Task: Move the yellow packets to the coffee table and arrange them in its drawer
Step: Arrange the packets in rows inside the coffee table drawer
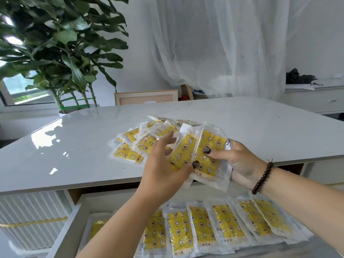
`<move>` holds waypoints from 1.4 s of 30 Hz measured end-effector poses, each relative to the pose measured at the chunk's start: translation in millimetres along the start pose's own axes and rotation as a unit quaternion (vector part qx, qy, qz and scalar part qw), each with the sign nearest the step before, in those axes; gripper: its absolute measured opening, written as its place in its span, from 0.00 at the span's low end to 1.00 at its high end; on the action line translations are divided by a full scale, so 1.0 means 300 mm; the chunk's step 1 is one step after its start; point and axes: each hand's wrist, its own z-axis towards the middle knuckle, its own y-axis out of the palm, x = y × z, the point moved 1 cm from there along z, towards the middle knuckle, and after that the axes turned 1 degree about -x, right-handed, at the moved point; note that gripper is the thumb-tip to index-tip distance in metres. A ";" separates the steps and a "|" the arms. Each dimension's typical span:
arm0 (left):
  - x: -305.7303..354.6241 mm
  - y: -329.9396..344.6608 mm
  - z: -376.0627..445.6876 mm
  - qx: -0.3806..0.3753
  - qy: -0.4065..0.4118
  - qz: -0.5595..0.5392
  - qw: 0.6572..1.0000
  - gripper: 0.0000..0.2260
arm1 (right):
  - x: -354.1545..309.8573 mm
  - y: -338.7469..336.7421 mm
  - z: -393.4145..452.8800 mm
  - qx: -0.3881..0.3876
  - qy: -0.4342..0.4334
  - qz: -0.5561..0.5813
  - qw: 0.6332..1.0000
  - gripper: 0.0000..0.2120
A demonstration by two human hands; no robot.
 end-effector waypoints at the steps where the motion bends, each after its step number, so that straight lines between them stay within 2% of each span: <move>1: 0.000 -0.002 0.004 0.008 -0.032 -0.048 0.998 0.37 | 0.003 -0.001 -0.005 0.011 -0.006 0.014 1.000 0.21; 3: -0.006 -0.008 0.012 0.010 -0.104 -0.145 0.984 0.36 | 0.001 -0.002 -0.014 0.044 -0.023 0.043 0.998 0.19; 6: -0.001 -0.013 0.020 -0.008 -0.177 -0.315 0.932 0.27 | -0.012 -0.002 -0.030 0.086 -0.050 0.050 0.994 0.14; 8: 0.004 -0.026 0.023 0.014 -0.187 -0.388 0.903 0.25 | -0.018 0.000 -0.049 0.087 -0.065 -0.005 0.994 0.18; 10: 0.004 -0.041 0.026 0.051 -0.185 -0.412 0.891 0.21 | -0.019 -0.003 -0.065 0.105 -0.078 -0.095 0.987 0.24; 14: 0.002 -0.047 0.024 0.079 -0.169 -0.405 0.895 0.13 | -0.048 -0.009 -0.076 0.150 -0.108 -0.280 0.942 0.30; 17: 0.006 -0.052 0.024 0.068 -0.147 -0.417 0.894 0.11 | -0.072 0.015 -0.085 0.109 -0.127 -0.343 0.924 0.34; 20: 0.018 -0.049 0.024 0.039 -0.126 -0.417 0.899 0.13 | -0.062 0.045 -0.091 0.058 -0.101 -0.381 0.917 0.31; 23: 0.031 -0.030 0.014 0.010 -0.117 -0.406 0.906 0.19 | -0.020 0.065 -0.092 0.040 -0.083 -0.373 0.923 0.27; 26: 0.045 -0.005 -0.003 -0.034 -0.127 -0.398 0.908 0.26 | 0.012 0.088 -0.093 0.042 -0.090 -0.334 0.937 0.19; 28: 0.049 0.009 -0.010 -0.045 -0.136 -0.372 0.917 0.20 | 0.019 0.095 -0.090 0.056 -0.086 -0.318 0.943 0.17; 31: 0.039 0.017 -0.006 -0.019 -0.154 -0.353 0.923 0.08 | 0.027 0.090 -0.088 0.074 -0.081 -0.295 0.949 0.20; 36: 0.010 0.013 0.003 0.007 -0.182 -0.270 0.945 0.07 | 0.048 0.099 -0.105 0.055 -0.077 -0.272 0.958 0.14; 40: 0.011 0.020 -0.002 -0.044 -0.182 -0.261 0.947 0.08 | 0.068 0.118 -0.106 0.083 -0.096 -0.337 0.933 0.35; 42: 0.019 0.016 0.000 -0.035 -0.174 -0.278 0.944 0.08 | 0.054 0.122 -0.104 0.091 -0.107 -0.346 0.928 0.34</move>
